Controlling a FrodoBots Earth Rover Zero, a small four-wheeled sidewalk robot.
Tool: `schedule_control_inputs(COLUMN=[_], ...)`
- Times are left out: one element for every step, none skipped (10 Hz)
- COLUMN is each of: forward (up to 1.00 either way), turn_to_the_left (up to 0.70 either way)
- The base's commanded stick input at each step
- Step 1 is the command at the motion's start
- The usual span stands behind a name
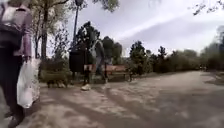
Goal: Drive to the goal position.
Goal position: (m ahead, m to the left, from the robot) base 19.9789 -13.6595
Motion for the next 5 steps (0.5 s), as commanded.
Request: schedule_control_inputs(forward=[0.0,0.0,0.0,0.0,0.0], turn_to_the_left=[-0.7,-0.7,-0.7,-0.7,-0.7])
